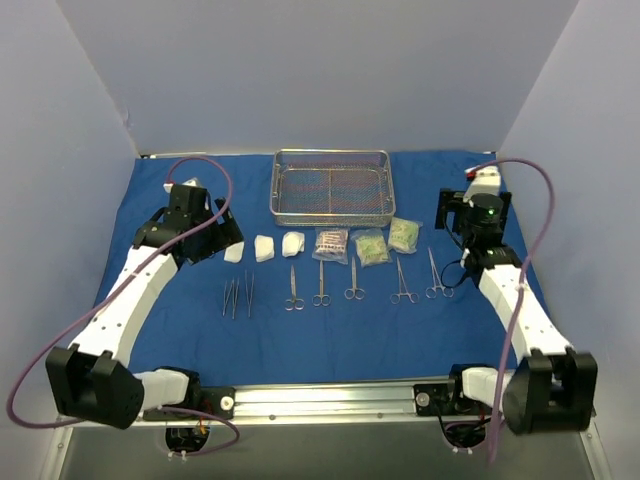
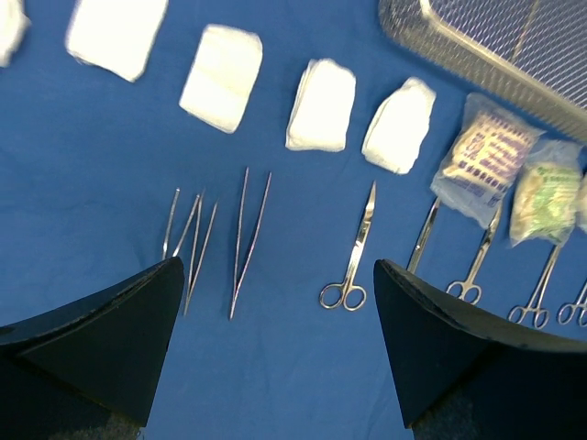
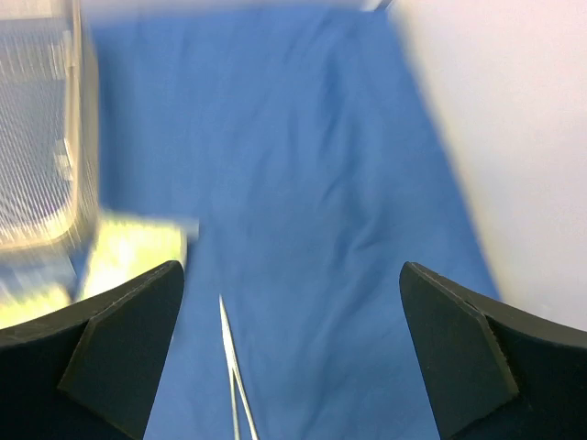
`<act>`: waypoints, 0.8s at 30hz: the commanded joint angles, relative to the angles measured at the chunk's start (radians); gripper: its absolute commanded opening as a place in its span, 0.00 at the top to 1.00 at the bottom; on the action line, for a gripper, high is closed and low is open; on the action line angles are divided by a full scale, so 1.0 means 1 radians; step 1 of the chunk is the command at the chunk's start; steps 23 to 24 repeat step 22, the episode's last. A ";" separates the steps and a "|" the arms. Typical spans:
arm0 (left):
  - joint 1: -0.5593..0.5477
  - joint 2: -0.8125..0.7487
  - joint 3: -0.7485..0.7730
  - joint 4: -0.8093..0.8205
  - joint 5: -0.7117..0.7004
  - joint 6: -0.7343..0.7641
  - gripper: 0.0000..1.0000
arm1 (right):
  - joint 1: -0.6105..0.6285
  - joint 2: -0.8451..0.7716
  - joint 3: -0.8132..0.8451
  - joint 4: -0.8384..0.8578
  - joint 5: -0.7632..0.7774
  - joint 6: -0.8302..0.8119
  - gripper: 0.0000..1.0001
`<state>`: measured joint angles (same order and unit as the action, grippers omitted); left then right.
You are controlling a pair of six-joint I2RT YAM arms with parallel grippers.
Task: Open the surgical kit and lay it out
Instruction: Reset both arms
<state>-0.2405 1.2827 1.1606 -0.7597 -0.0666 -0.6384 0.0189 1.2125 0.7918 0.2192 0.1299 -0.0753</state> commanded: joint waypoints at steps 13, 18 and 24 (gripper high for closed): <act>0.009 -0.373 0.025 -0.199 -0.326 -0.026 0.06 | -0.007 -0.133 0.169 -0.471 0.389 0.555 0.00; 0.010 -0.428 -0.051 -0.208 -0.308 -0.086 0.06 | -0.005 -0.171 0.149 -0.448 0.332 0.542 0.00; 0.010 -0.462 -0.081 -0.228 -0.308 -0.106 0.06 | -0.005 -0.232 0.098 -0.379 0.278 0.509 0.00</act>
